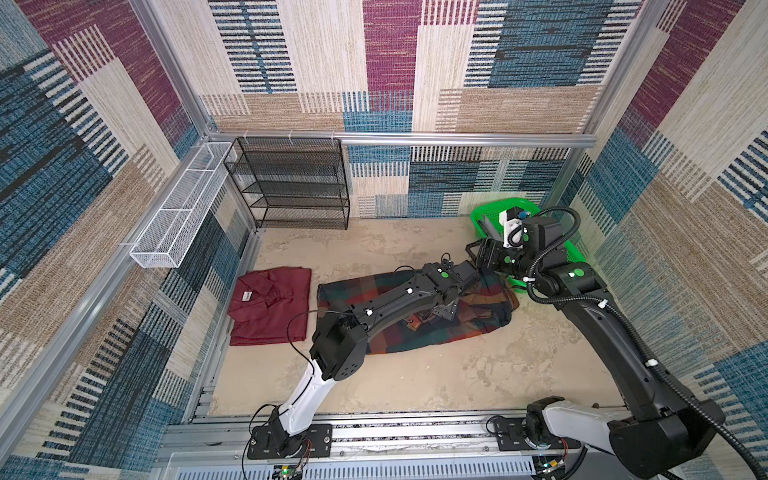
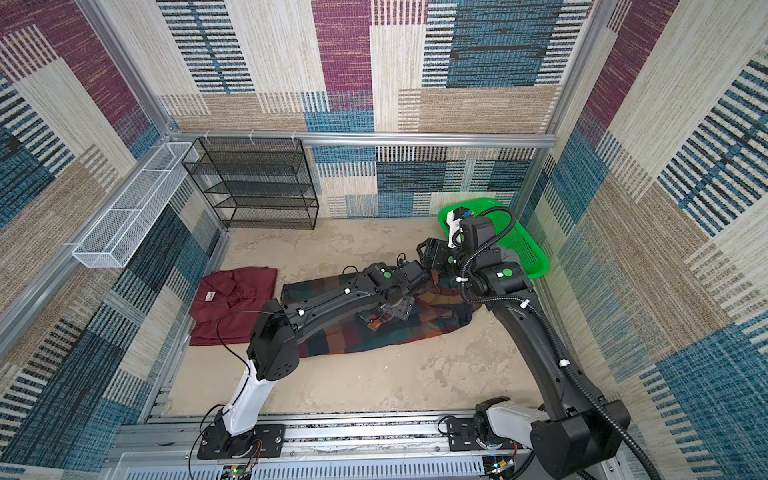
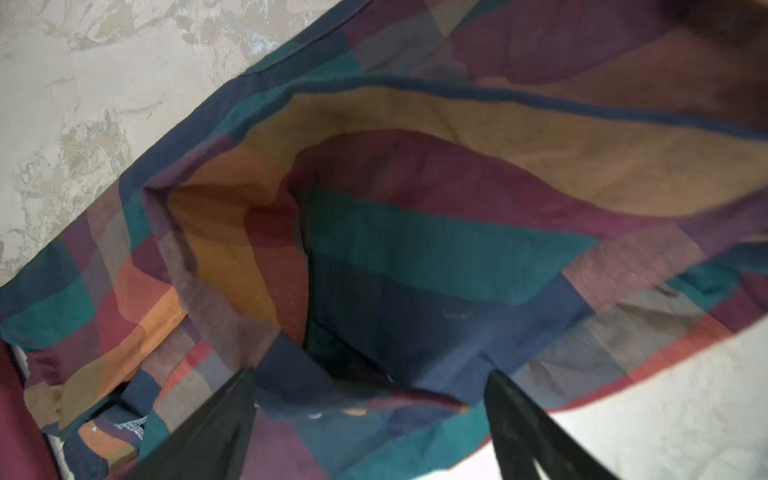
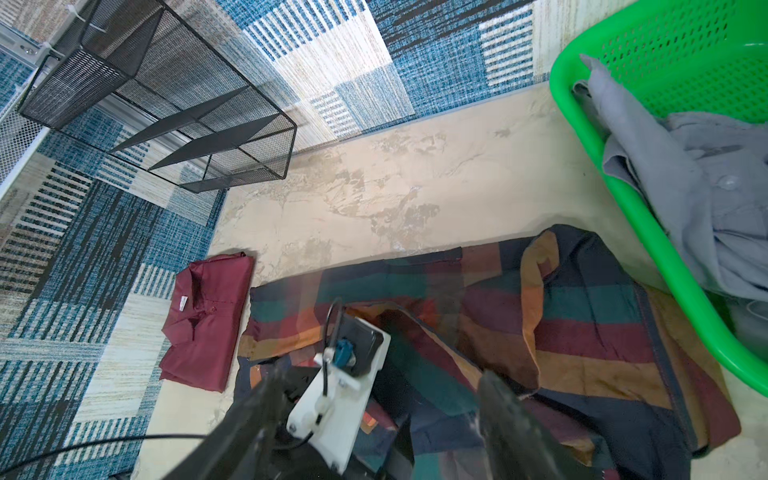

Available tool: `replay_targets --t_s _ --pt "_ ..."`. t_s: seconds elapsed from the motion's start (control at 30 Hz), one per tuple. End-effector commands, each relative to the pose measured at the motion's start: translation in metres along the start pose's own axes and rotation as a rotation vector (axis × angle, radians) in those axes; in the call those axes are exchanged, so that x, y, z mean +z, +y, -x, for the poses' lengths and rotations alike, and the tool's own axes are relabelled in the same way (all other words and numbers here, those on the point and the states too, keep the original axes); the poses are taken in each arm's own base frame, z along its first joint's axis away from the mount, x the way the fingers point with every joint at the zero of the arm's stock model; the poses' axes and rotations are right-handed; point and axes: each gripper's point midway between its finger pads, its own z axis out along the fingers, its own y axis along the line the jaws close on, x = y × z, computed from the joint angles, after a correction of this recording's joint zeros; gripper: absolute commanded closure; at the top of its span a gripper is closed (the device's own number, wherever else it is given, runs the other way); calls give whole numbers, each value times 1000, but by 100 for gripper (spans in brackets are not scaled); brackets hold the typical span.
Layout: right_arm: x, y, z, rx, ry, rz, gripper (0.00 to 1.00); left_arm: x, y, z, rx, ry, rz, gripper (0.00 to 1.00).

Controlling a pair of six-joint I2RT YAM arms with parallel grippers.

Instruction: Fold and stack the long sleeve shirts

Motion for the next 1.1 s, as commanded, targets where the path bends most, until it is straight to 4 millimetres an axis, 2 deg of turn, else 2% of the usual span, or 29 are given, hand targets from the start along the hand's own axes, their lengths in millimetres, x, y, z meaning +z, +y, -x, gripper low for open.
replay_targets --t_s 0.0,0.13,0.2,0.37,0.5,0.6,0.8,0.9,1.0,1.07 --pt "-5 -1 0 -29 -16 -6 24 9 4 -4 38 40 15 23" --pt "-10 -1 -1 -38 -27 -5 24 15 10 -2 37 52 15 34" --pt "-11 -1 -1 -40 -29 -4 24 17 9 -5 40 69 -1 44" --pt "-10 -2 -2 -42 -29 -4 24 21 8 -10 51 95 -19 71" --pt "-9 -4 -4 -36 -24 -8 24 10 11 -5 27 95 -72 100" --pt "-5 -8 -8 -21 -15 -19 24 -14 17 5 -19 78 -155 100" --pt "20 -26 -30 40 42 -50 24 -91 10 18 -116 75 -512 100" --pt "37 -37 -40 88 73 -66 24 -126 16 18 -180 80 -667 100" --pt "57 -42 -48 133 95 -54 24 -148 30 16 -278 86 -820 100" --pt "71 -48 -51 152 106 -62 24 -152 42 11 -368 100 -931 100"
